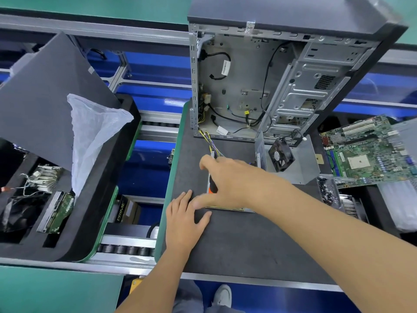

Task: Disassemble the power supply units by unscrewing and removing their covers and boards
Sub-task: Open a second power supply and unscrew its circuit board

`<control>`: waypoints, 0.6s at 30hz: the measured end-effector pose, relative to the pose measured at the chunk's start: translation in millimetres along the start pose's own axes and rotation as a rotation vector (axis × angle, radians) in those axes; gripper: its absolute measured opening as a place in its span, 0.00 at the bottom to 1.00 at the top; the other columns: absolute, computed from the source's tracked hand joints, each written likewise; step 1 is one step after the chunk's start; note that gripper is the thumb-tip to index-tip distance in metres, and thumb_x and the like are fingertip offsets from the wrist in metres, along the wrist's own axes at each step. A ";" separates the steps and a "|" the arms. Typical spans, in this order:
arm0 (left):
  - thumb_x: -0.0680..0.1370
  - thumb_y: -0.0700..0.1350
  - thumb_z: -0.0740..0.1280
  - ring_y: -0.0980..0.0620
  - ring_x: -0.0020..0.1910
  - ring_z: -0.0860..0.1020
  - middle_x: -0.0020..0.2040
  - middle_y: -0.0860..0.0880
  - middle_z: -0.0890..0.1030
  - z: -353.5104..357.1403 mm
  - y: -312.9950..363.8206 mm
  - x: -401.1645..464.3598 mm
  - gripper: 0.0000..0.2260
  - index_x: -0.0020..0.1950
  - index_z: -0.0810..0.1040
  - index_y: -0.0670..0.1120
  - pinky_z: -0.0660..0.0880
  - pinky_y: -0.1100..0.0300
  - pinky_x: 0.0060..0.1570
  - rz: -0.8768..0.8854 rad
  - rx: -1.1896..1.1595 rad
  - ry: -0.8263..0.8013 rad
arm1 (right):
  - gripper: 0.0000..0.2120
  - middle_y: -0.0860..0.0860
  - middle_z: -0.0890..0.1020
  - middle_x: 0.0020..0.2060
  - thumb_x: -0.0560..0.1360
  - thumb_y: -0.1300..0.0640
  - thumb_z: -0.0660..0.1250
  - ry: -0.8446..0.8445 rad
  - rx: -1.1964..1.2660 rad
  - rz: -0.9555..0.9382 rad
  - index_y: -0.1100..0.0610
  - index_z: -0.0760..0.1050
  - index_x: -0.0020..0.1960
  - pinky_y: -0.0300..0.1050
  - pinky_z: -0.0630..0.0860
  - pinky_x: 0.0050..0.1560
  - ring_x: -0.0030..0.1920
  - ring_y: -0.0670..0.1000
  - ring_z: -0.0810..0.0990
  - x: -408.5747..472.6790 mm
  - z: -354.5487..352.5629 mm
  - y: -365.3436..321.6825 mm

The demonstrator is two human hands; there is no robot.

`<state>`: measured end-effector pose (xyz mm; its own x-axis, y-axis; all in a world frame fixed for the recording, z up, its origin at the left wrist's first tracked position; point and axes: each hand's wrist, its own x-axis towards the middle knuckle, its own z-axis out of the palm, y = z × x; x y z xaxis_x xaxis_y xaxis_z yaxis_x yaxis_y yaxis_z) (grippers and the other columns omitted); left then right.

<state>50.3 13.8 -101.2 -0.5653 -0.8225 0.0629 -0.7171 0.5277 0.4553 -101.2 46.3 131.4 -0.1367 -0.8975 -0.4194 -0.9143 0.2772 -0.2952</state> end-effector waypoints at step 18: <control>0.77 0.62 0.68 0.47 0.73 0.67 0.73 0.49 0.73 -0.3 0.3 -0.4 0.25 0.69 0.77 0.49 0.62 0.47 0.74 0.016 0.018 0.005 | 0.30 0.53 0.77 0.43 0.77 0.29 0.53 0.185 -0.419 0.137 0.56 0.68 0.58 0.47 0.62 0.34 0.41 0.56 0.71 9.3 -7.6 -1.6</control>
<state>50.4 14.2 -100.8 -0.5749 -0.8148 0.0746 -0.7152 0.5447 0.4381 -103.9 34.8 134.5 -0.2979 -0.9187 -0.2592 -0.9528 0.2695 0.1398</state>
